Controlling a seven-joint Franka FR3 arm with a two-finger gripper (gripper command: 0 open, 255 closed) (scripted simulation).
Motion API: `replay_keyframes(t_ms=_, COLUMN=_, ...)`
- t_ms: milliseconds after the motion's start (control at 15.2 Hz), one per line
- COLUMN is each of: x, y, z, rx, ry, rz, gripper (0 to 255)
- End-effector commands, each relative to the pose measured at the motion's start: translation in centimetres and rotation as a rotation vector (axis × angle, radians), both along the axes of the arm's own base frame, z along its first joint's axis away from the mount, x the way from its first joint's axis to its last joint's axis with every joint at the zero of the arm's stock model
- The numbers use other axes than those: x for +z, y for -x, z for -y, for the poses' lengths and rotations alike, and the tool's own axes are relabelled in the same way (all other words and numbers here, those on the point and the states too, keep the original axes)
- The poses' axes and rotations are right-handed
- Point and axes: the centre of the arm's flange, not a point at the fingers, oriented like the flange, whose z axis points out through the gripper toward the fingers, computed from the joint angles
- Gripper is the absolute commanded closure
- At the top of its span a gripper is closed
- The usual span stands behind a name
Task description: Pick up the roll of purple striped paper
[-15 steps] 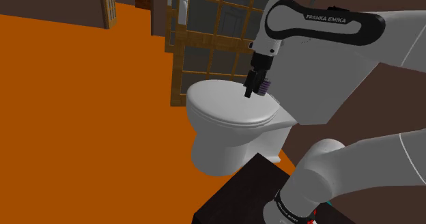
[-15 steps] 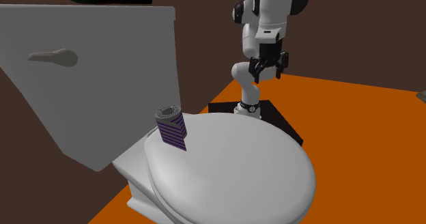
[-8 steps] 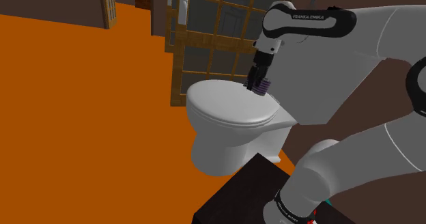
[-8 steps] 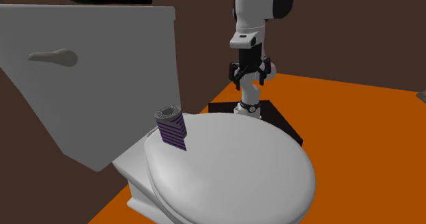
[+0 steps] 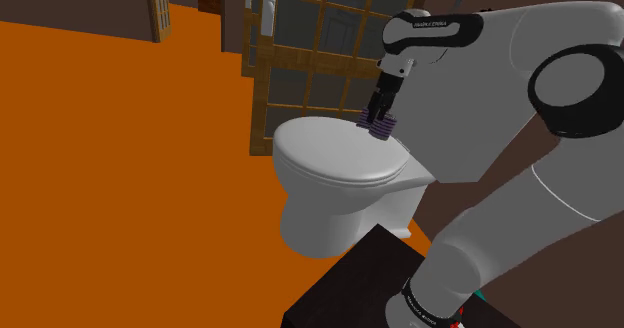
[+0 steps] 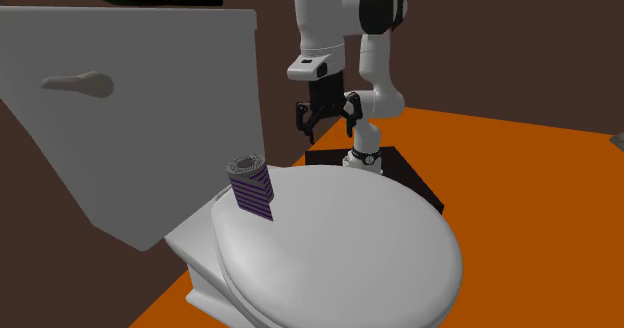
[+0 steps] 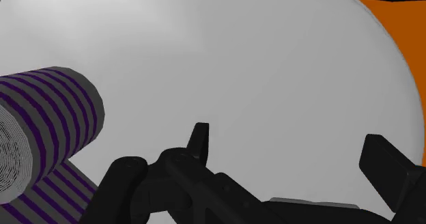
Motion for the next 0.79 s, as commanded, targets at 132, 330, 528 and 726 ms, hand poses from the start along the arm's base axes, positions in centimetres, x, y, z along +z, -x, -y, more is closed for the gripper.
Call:
replay_keyframes(t_ms=132, x=-0.3, y=-2.0, z=4.9, rx=-0.02, ry=-0.003, rz=0.015, gripper=0)
replay_keyframes(t_ms=330, x=-0.7, y=-3.2, z=8.7, rx=-0.035, ry=-0.005, rz=0.026, gripper=0)
replay_keyframes(t_ms=528, x=-1.0, y=-4.3, z=12.4, rx=-0.05, ry=-0.008, rz=0.037, gripper=0)
replay_keyframes(t_ms=726, x=-1.4, y=-5.4, z=16.2, rx=-0.066, ry=-0.011, rz=0.048, gripper=0)
